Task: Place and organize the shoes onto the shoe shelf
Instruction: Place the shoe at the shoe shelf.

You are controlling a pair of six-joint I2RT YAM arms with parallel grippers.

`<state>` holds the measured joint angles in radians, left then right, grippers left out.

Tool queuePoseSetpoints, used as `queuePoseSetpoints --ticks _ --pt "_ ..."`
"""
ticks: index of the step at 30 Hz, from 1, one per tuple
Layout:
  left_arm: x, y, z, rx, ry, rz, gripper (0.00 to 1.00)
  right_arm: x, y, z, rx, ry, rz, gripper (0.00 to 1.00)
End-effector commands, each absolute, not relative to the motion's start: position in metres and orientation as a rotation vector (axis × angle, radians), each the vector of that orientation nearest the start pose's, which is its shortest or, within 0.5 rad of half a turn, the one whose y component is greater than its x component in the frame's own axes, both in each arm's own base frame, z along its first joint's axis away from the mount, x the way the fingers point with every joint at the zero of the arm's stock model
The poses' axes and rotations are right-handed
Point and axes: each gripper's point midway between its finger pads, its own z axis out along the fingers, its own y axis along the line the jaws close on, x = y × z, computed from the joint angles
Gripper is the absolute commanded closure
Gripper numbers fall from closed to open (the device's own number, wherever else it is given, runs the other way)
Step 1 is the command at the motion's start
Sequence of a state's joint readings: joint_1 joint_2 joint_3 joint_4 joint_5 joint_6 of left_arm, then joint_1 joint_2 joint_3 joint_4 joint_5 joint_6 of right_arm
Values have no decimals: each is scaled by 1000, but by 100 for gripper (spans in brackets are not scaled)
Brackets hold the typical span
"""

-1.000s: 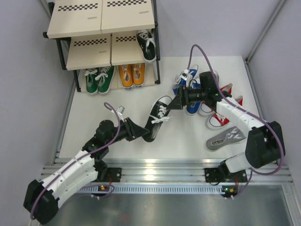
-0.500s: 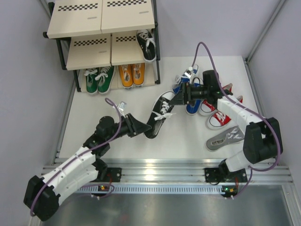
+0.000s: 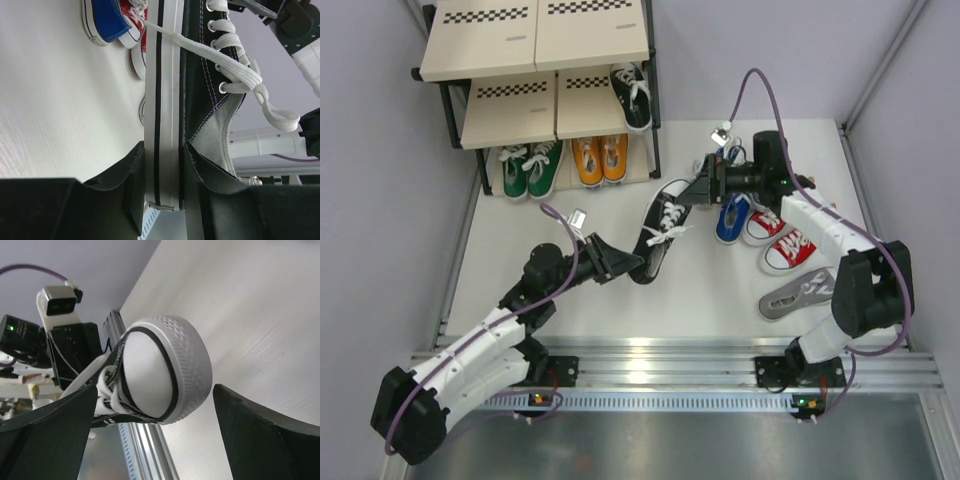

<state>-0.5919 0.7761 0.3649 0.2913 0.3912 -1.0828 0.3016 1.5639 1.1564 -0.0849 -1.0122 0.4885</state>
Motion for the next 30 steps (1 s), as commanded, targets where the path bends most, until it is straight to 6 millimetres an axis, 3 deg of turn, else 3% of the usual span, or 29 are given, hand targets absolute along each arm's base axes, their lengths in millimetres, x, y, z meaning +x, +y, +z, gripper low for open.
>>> queuePoseSetpoints --ticks 1,6,10,11,18,25,27,28,30 --pt "209 -237 299 -144 1565 -1538 100 342 245 282 -646 1930 1305 1" --pt "228 -218 317 -241 1479 -1427 100 353 198 297 -707 1863 1187 1" --pt "241 -214 342 -271 1410 -1397 100 359 160 286 -671 1857 1069 1" --pt "243 -212 356 -271 1378 -1398 100 357 157 286 -671 1854 1053 1" --pt "292 -179 390 -510 1279 -1293 100 345 154 271 -640 1864 1055 1" --pt "354 -150 391 -654 1309 -1208 100 341 154 271 -636 1857 1056 1" --pt "364 -149 391 -653 1330 -1215 100 341 153 274 -639 1847 1049 1" --pt "377 -143 384 -679 1346 -1193 100 341 153 275 -639 1845 1044 1" --pt "385 -143 395 -659 1336 -1213 100 340 153 276 -641 1842 1044 1"
